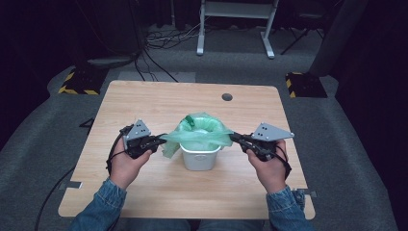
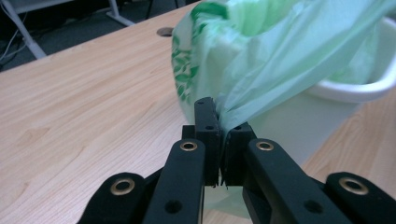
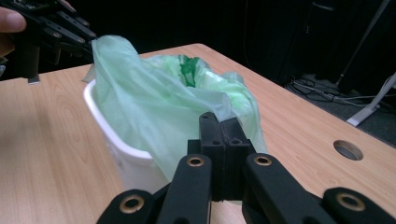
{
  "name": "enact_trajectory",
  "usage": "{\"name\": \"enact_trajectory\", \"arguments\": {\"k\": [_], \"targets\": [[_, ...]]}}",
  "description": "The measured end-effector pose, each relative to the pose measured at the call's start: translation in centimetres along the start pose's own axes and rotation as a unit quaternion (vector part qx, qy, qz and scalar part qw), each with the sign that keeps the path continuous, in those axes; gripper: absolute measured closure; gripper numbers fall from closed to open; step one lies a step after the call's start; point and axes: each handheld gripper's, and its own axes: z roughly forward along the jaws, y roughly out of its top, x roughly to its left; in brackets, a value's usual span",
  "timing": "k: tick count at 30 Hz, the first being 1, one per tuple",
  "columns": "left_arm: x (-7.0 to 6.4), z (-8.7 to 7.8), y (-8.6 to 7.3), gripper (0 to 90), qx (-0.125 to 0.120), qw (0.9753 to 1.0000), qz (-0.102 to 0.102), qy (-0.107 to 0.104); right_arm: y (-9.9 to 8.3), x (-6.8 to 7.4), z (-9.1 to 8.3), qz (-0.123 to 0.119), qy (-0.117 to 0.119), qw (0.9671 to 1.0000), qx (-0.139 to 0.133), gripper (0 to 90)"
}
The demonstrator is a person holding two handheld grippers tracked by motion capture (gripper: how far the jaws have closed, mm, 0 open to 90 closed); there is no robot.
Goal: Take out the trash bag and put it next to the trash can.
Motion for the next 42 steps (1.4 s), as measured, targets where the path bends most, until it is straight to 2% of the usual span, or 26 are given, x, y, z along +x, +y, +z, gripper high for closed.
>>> {"name": "enact_trajectory", "arguments": {"k": [5,8,14,15,16,17,18,19,20,21,23,25,28,30,33,34,35,37,39,40,42], "targets": [[0.7,1.2,-0.6,89.2,0.010,0.9998,-0.016,-0.002,-0.6,-0.8,1.0,0.012,0.001,0.9998,0.012,90.0],[1.0,1.6,-0.8,89.2,0.015,0.9998,-0.015,-0.002,-1.5,-1.4,1.9,0.029,0.003,0.9992,0.028,90.0],[1.1,2.1,-1.4,88.9,0.023,0.9994,-0.024,-0.007,-2.3,-1.3,2.2,0.040,0.010,0.9985,0.037,90.0],[1.1,2.1,-1.5,84.6,0.025,0.9993,-0.025,-0.008,-2.3,-1.1,2.0,0.041,0.003,0.9983,0.042,85.1],[1.0,2.0,-1.5,77.6,0.025,0.9993,-0.028,-0.007,-2.3,-0.9,1.9,0.041,-0.011,0.9981,0.045,76.4],[0.9,2.0,-1.6,68.8,0.015,0.9994,-0.032,0.001,-2.3,-0.9,1.8,0.042,-0.023,0.9978,0.045,68.3],[0.9,2.0,-1.6,62.6,0.015,0.9994,-0.032,0.001,-2.3,-0.9,1.8,0.042,-0.023,0.9978,0.045,68.3],[0.9,1.9,-1.6,57.5,0.012,0.9995,-0.029,0.006,-2.3,-0.8,1.6,0.049,-0.029,0.9975,0.043,63.8],[0.8,1.7,-1.5,52.7,0.004,0.9994,-0.033,0.012,-2.4,-0.9,1.1,0.052,-0.045,0.9968,0.040,52.9],[0.8,1.7,-1.5,49.2,0.004,0.9994,-0.033,0.012,-2.4,-0.9,1.1,0.052,-0.045,0.9968,0.040,52.9],[0.6,1.4,-1.3,48.5,-0.003,0.9993,-0.035,0.011,-2.5,-0.9,0.0,0.056,-0.066,0.9956,0.037,44.9],[0.5,1.3,-1.3,47.9,-0.003,0.9994,-0.034,0.010,-2.5,-0.8,-0.3,0.055,-0.066,0.9957,0.037,43.4],[0.3,1.1,-1.1,42.0,-0.011,0.9994,-0.028,0.015,-2.3,-0.1,-1.8,0.044,-0.072,0.9958,0.036,42.9],[0.3,1.0,-1.0,42.2,-0.011,0.9995,-0.023,0.018,-2.3,0.2,-2.1,0.042,-0.071,0.9960,0.036,44.7],[0.1,0.8,-0.9,42.4,-0.014,0.9994,-0.024,0.019,-2.4,1.4,-2.9,0.041,-0.045,0.9970,0.047,54.0],[0.1,0.8,-0.9,42.4,-0.014,0.9994,-0.024,0.019,-2.4,1.4,-2.9,0.041,-0.045,0.9970,0.047,54.0],[0.1,0.8,-0.8,42.4,-0.013,0.9994,-0.027,0.018,-2.5,2.2,-3.2,0.043,-0.038,0.9973,0.046,54.5],[0.1,0.8,-0.8,42.4,-0.013,0.9994,-0.027,0.018,-2.5,2.6,-3.4,0.042,-0.037,0.9975,0.045,55.8],[0.0,0.8,-0.7,42.5,-0.012,0.9994,-0.023,0.021,-2.4,3.6,-3.6,0.042,-0.018,0.9981,0.042,59.3],[0.0,0.8,-0.7,42.5,-0.012,0.9994,-0.026,0.020,-2.4,3.6,-3.6,0.042,-0.018,0.9981,0.042,59.3],[-0.1,0.8,-0.6,42.5,-0.012,0.9994,-0.023,0.021,-2.3,4.3,-3.5,0.039,-0.002,0.9982,0.046,63.4]]}}
